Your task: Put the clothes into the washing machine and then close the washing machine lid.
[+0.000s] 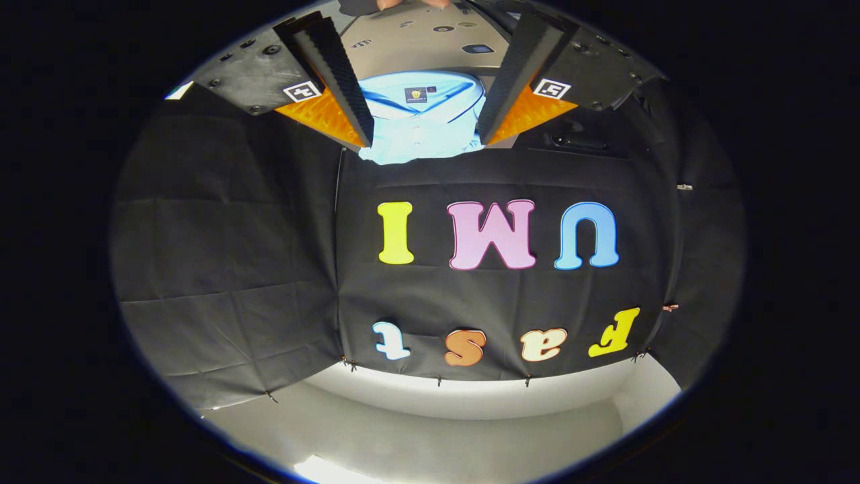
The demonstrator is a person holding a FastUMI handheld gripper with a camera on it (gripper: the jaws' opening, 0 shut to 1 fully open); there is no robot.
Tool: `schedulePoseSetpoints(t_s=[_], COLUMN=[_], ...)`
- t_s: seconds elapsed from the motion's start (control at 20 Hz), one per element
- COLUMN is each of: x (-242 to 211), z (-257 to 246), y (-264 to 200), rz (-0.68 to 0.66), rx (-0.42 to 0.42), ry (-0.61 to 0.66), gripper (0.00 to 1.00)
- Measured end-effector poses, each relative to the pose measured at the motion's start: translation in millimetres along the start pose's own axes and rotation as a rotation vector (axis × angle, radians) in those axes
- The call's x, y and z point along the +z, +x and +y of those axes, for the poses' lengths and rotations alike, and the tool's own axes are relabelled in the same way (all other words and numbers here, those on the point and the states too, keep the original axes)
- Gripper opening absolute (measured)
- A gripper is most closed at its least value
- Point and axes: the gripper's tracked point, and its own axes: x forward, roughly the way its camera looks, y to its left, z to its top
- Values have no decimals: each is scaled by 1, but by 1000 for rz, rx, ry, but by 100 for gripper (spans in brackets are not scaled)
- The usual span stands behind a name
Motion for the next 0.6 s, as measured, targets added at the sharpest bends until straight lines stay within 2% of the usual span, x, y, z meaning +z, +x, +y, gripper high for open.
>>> schedulePoseSetpoints(t_s=[0.15,0.3,0.5,0.6], x=[0,-11,-47,-60], z=[1,9,1,-3], y=[28,67,123,150], rz=[51,157,321,381], rx=[26,76,84,80], ry=[-19,-54,-130,-110], gripper=[98,98,99,99])
